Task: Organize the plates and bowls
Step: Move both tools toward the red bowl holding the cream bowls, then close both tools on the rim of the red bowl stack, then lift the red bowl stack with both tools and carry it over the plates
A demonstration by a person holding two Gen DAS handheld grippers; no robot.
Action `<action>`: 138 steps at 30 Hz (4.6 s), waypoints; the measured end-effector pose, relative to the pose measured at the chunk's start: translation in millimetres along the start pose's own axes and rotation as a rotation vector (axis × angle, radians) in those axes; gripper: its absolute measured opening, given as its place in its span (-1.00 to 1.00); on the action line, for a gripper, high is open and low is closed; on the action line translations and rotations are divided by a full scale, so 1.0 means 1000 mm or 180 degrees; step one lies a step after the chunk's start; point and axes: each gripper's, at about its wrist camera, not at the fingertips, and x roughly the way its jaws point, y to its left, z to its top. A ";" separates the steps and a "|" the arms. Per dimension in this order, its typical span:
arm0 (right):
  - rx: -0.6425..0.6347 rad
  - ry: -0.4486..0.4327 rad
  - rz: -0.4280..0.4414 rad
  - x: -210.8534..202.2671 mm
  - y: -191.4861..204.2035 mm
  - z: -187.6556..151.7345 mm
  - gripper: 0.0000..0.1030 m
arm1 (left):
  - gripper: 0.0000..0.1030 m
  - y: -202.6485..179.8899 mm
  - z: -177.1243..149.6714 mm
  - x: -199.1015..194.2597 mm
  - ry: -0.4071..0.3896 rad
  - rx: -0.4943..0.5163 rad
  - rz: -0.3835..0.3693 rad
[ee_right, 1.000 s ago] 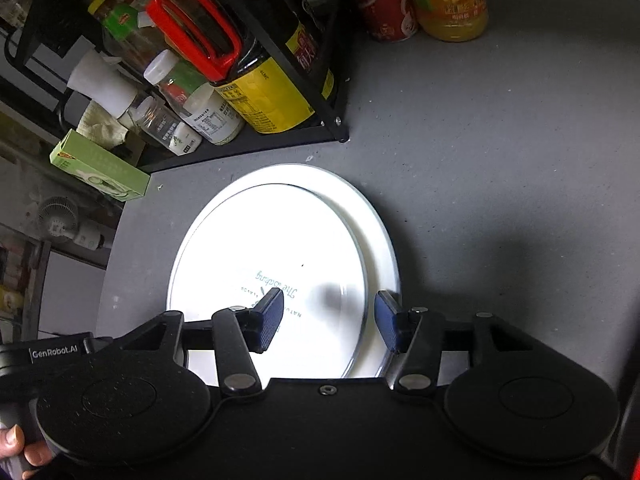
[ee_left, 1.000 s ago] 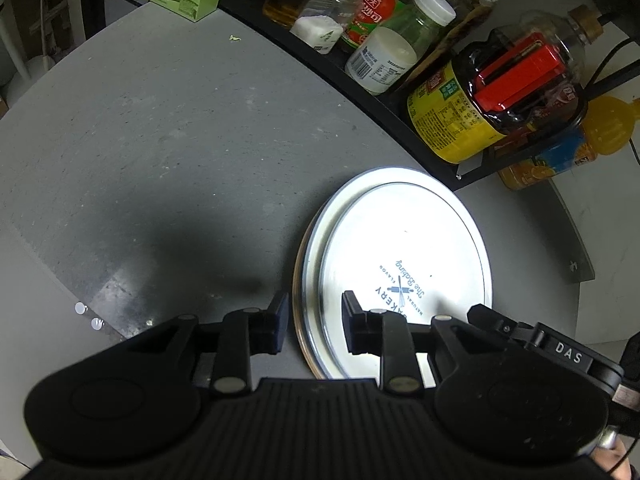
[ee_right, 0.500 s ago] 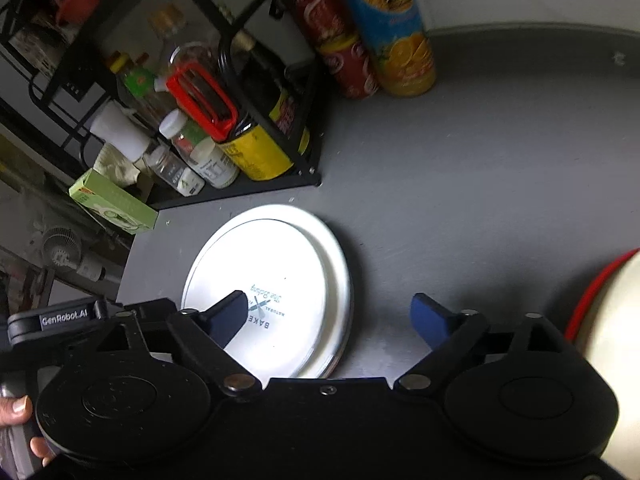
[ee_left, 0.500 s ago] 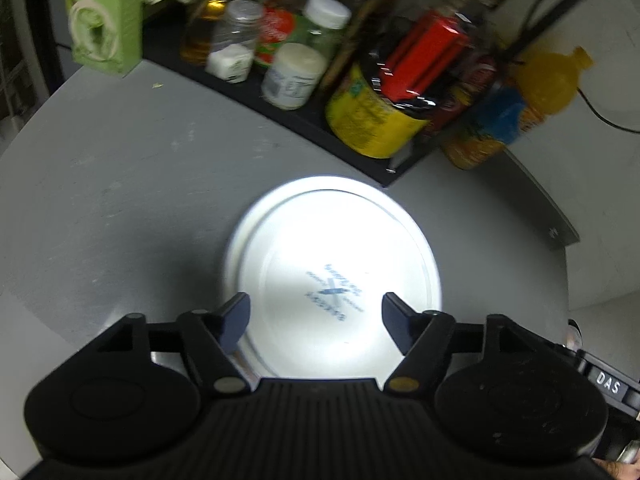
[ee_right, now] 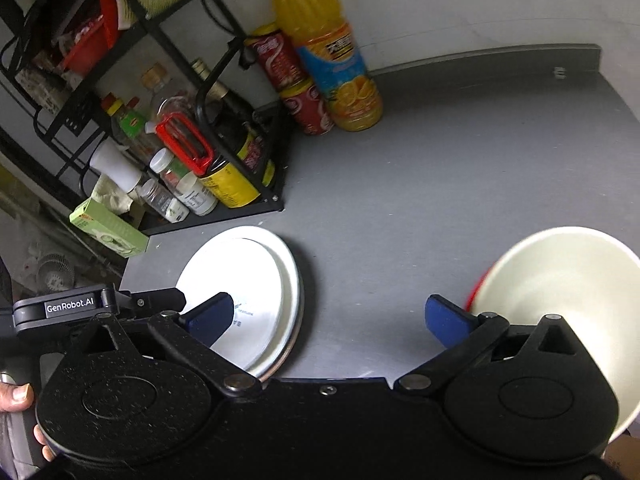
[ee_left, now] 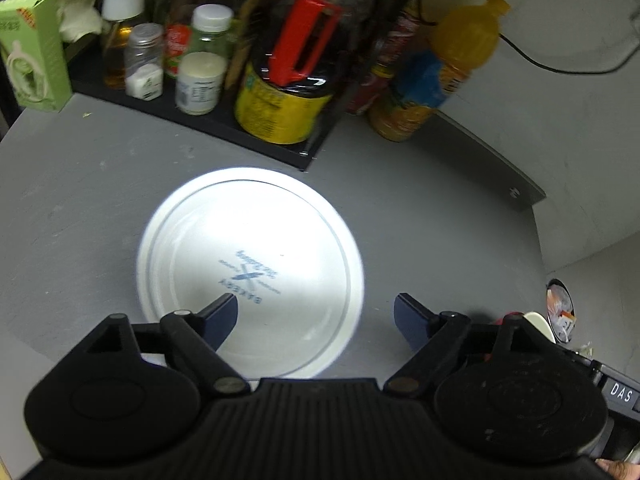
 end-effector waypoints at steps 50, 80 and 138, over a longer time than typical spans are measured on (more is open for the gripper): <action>0.0622 0.0174 -0.0173 -0.043 -0.208 -0.024 0.75 | 0.58 -0.193 -0.066 0.106 0.0627 0.0456 0.0038; 0.0581 0.0589 0.0271 -0.002 -0.233 -0.035 -0.16 | -0.53 -0.179 -0.086 0.142 0.0937 -0.0009 0.0092; 0.0390 0.0367 0.0447 0.040 -0.030 0.011 -0.18 | -0.52 0.001 0.020 0.034 0.0489 -0.0253 -0.0194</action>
